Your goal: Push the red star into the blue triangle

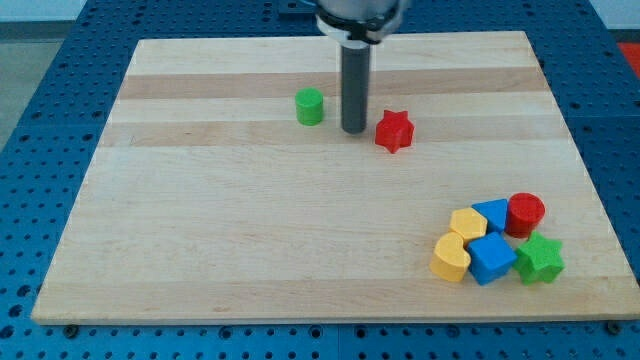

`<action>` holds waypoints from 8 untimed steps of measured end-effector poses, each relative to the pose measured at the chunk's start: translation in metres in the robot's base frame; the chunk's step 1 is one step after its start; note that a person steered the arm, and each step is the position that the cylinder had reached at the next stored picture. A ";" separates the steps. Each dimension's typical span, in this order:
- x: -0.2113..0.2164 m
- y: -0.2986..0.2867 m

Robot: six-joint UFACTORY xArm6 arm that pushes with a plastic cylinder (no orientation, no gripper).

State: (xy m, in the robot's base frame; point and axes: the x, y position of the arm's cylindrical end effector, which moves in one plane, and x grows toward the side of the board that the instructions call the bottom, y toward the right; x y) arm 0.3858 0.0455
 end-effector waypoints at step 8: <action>0.079 0.145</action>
